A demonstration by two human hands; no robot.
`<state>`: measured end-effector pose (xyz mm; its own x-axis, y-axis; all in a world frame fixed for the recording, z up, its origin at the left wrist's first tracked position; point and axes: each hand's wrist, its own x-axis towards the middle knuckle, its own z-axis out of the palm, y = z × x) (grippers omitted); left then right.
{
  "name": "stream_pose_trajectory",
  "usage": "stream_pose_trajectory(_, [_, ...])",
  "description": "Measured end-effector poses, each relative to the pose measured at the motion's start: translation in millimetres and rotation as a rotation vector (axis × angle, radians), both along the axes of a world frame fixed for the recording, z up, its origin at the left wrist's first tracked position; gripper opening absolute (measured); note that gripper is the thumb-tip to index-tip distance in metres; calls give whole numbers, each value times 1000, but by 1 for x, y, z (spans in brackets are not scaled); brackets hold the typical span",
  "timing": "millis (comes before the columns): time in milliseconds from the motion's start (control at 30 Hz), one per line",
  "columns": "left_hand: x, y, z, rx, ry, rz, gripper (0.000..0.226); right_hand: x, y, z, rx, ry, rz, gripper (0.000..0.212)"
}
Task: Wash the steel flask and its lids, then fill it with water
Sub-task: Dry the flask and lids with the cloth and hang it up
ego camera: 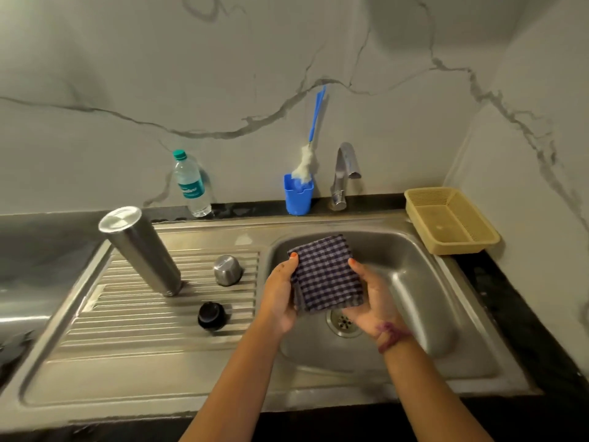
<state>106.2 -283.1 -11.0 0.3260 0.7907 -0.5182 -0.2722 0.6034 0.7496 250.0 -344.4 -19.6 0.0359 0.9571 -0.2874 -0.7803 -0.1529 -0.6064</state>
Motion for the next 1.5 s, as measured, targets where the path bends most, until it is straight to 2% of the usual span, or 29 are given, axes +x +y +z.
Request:
stream_pose_trajectory(67, [-15, 6, 3, 36, 38, -11, 32, -22, 5, -2, -1, 94, -12, 62])
stream_pose_trajectory(167, [-37, 17, 7, 117, 118, -38, 30, -50, 13, -2, -81, 114, -36, 50])
stream_pose_trajectory(300, [-75, 33, 15, 350, 325, -89, 24, -80, 25, -4, -136, 160, -127, 44])
stream_pose_trajectory(467, [-123, 50, 49, 957, 908, -177, 43, -108, 42, 1, -92, 182, -225, 28])
stream_pose_trajectory(567, [-157, 62, 78, 1373, 1193, -252, 46, -116, 51, 5, -64, 184, -261, 28])
stream_pose_trajectory(667, [-187, 80, 100, 1529, 1336, -266, 48, -124, 59, 7, -52, 178, -283, 28])
stream_pose_trajectory(733, [-205, 93, 111, 1523, 1430, -268, 54, -128, 63, 8, -48, 173, -292, 27])
stream_pose_trajectory(800, [-223, 107, 116, 1426, 1483, -244, 64, -132, 65, 8, -52, 156, -300, 26])
stream_pose_trajectory(1033, [-254, 130, 82, 1012, 1275, -106, 106, -139, 66, 2, -95, 153, -340, 28])
stream_pose_trajectory(1167, [-255, 138, 63, 855, 1065, -24, 125, -143, 69, -2, -105, 161, -352, 34])
stream_pose_trajectory(1367, [-254, 138, 42, 769, 790, 177, 127, -147, 70, -4, -106, 179, -353, 35])
stream_pose_trajectory(1500, [-251, 135, 30, 766, 724, 186, 119, -146, 70, -6, -111, 184, -358, 42])
